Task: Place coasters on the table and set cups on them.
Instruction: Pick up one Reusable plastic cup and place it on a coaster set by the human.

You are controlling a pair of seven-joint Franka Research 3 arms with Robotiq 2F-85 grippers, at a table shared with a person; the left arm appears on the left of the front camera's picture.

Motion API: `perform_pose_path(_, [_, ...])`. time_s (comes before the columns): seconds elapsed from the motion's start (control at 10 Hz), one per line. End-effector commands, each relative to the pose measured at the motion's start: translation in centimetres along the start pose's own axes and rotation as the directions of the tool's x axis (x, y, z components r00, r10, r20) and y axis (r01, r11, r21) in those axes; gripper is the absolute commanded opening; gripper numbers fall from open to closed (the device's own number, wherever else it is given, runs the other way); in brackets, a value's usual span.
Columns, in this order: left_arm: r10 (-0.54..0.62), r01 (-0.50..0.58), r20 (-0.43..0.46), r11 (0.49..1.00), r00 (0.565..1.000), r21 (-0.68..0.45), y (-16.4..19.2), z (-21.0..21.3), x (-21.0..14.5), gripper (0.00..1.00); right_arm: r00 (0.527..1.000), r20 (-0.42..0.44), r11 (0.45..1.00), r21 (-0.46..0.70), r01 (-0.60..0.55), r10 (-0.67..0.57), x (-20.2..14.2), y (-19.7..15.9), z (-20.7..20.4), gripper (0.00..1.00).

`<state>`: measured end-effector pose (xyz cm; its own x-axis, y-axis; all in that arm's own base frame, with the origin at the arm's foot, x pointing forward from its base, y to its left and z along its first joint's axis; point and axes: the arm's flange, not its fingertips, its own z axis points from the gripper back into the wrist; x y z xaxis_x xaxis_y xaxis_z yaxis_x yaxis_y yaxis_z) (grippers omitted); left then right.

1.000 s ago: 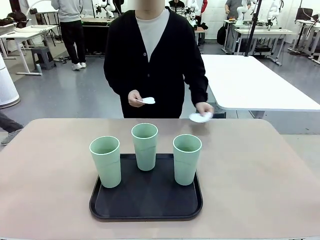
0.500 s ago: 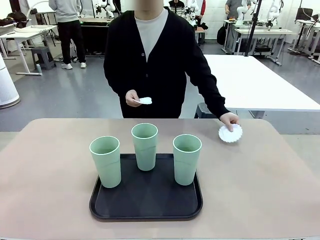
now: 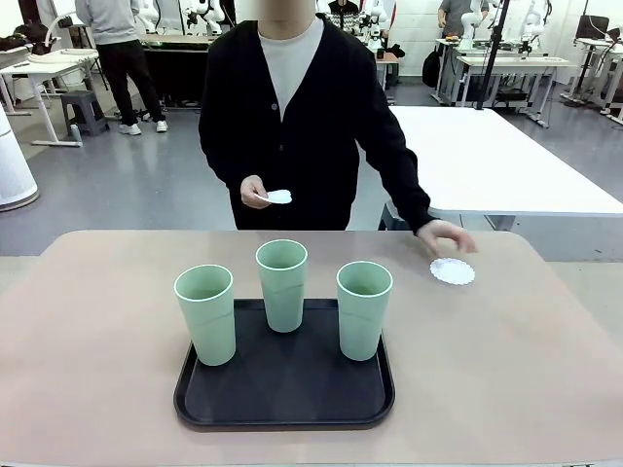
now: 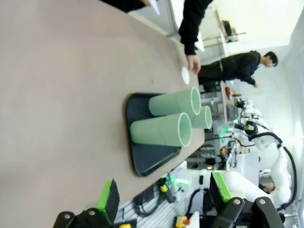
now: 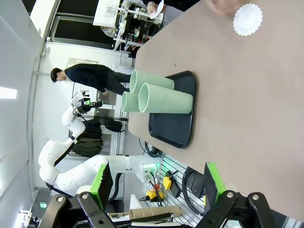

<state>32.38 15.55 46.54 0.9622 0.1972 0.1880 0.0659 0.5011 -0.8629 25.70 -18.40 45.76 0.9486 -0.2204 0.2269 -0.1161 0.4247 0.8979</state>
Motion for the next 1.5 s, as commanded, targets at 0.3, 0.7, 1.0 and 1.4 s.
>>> perform_pose_path(0.3, [-0.003,0.003,0.006,1.0,1.0,-0.008,0.0,0.2,0.1,1.0,1.0,0.0,1.0,0.0,0.0,0.0,0.0,0.0,0.0,1.0])
perform_pose_path(0.7, [-0.003,0.003,0.006,1.0,1.0,-0.008,0.0,0.2,0.1,1.0,0.918,-0.297,0.886,-0.304,-0.351,0.262,6.8,6.6,-6.4,1.0])
perform_pose_path(1.0, [-0.003,0.003,0.006,1.0,1.0,-0.008,0.0,0.2,0.1,1.0,0.601,-0.546,0.607,-0.198,-0.77,0.584,6.1,9.0,-14.0,1.0])
perform_pose_path(1.4, [-0.003,0.003,0.006,1.0,1.0,-0.008,0.0,0.2,0.1,1.0,0.286,-0.512,0.376,0.078,-0.923,0.81,1.1,9.8,-18.6,1.0])
